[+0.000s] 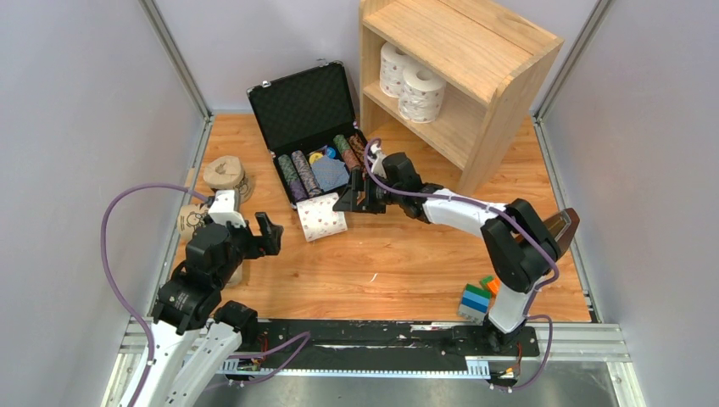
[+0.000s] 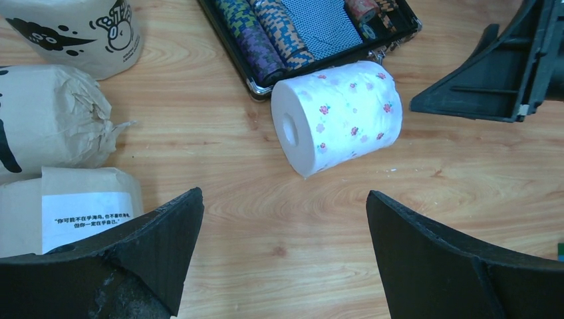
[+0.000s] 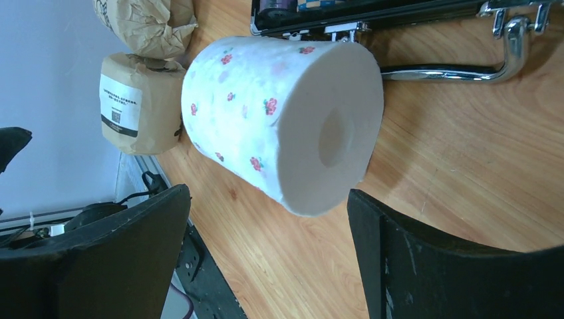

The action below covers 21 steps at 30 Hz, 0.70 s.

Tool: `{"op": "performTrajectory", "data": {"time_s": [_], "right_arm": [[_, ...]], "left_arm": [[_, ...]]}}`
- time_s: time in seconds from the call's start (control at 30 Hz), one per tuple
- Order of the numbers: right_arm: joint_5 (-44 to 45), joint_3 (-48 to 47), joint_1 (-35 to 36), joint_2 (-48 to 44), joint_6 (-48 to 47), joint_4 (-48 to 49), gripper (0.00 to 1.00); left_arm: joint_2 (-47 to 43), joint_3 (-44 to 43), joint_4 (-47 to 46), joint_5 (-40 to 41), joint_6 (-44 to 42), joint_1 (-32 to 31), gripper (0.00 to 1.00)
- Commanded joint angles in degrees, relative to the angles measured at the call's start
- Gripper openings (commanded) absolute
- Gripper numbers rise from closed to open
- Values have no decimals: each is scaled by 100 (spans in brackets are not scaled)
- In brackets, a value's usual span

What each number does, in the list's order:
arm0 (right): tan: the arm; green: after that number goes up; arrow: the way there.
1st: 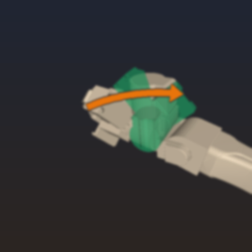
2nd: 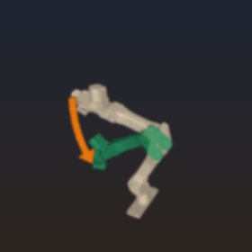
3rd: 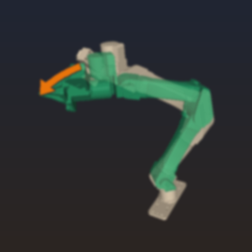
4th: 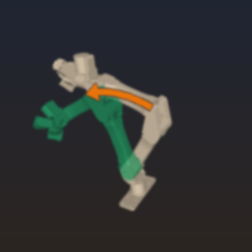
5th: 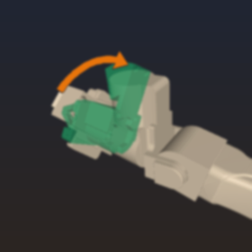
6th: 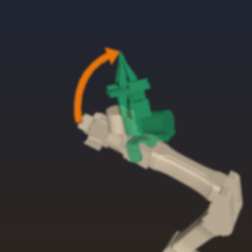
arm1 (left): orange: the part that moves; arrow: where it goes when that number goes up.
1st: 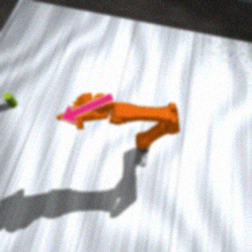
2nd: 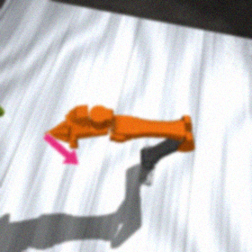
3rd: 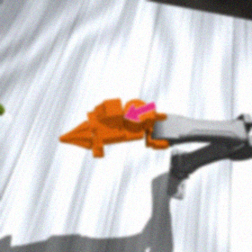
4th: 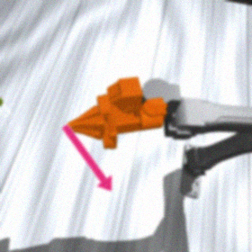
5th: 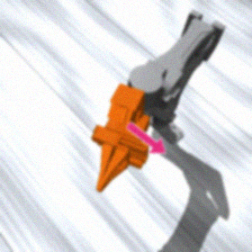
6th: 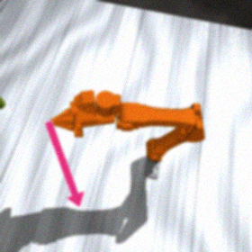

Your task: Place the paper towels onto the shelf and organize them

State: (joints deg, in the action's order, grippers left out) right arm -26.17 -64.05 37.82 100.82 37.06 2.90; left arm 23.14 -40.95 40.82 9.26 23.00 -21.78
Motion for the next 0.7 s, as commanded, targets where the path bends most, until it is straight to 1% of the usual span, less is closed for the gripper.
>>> {"op": "performTrajectory", "data": {"time_s": [0.0, 0.43, 0.6, 0.67], "right_arm": [[-150, 27, 67, 228, 349, 897, 90], [-583, -55, 176, 935, 555, 1777, 87], [-900, -14, 234, 1064, 689, 2215, 85], [-966, 4, 233, 1104, 728, 2359, 82]], "left_arm": [[42, 39, -260, -82, -25, -19, 100], [78, 43, -259, -82, -33, -19, 100], [135, 37, -251, -91, -42, -19, 100], [152, 35, -250, -95, -42, -24, 100]]}}
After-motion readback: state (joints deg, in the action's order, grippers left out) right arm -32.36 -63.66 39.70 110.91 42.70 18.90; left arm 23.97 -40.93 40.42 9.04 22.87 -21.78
